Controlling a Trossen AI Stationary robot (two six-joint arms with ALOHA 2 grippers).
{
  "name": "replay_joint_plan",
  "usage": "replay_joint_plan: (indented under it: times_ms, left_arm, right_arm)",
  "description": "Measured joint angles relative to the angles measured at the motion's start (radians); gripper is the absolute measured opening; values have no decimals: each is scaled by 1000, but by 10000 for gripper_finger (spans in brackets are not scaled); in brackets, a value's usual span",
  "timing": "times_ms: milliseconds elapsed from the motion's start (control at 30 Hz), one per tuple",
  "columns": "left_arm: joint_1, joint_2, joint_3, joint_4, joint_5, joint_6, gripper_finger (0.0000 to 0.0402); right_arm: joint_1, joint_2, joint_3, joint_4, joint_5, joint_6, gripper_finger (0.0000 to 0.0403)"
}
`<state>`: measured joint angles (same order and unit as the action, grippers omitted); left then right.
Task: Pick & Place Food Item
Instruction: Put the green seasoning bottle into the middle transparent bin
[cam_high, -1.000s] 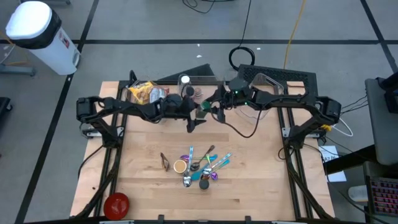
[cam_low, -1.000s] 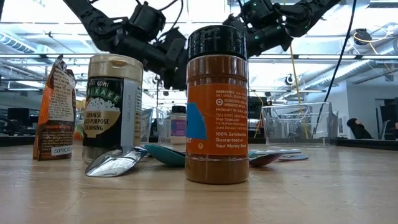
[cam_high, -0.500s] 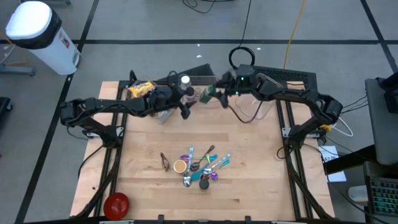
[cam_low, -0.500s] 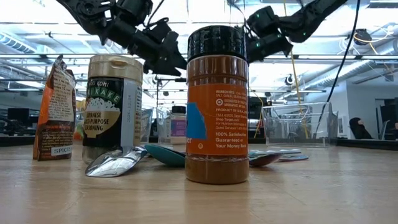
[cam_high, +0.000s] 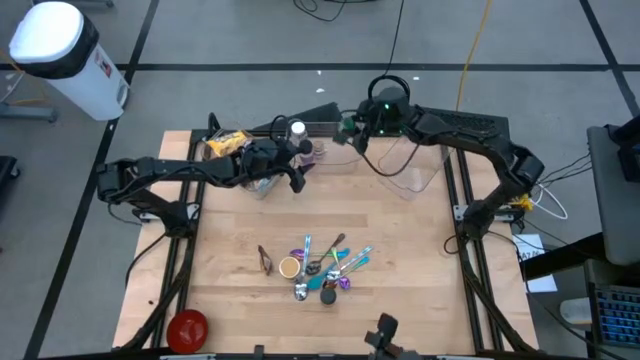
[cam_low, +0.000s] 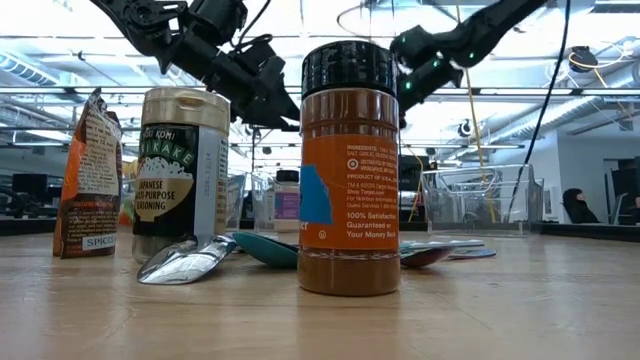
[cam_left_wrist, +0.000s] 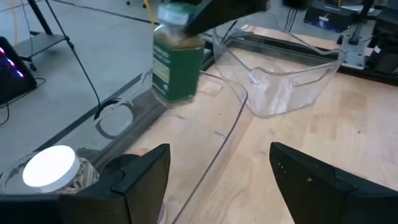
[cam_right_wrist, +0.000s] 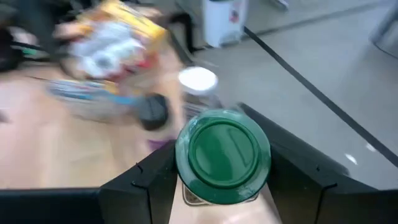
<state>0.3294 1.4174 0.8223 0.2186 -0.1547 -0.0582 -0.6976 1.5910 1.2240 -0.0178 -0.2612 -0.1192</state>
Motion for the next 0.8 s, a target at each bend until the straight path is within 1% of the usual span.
replay_joint_plan:
  times_ms: [267,367,467,633,800]
  left_arm:
    - [0,0,0,-8,0,0,280]
    - [0,1,0,-9,0,0,280]
    - [0,1,0,-9,0,1,280]
    - [0,1,0,-9,0,2,280]
    - [-1,1,0,-9,-1,2,280]
  right_arm:
    - [-43,129,3,-4,12,-85,198]
    - [-43,169,5,27,77,-119,198]
    - [-40,207,5,18,111,-147,200]
    - [-35,241,5,45,108,-156,198]
    - [-35,241,6,48,108,-154,207]
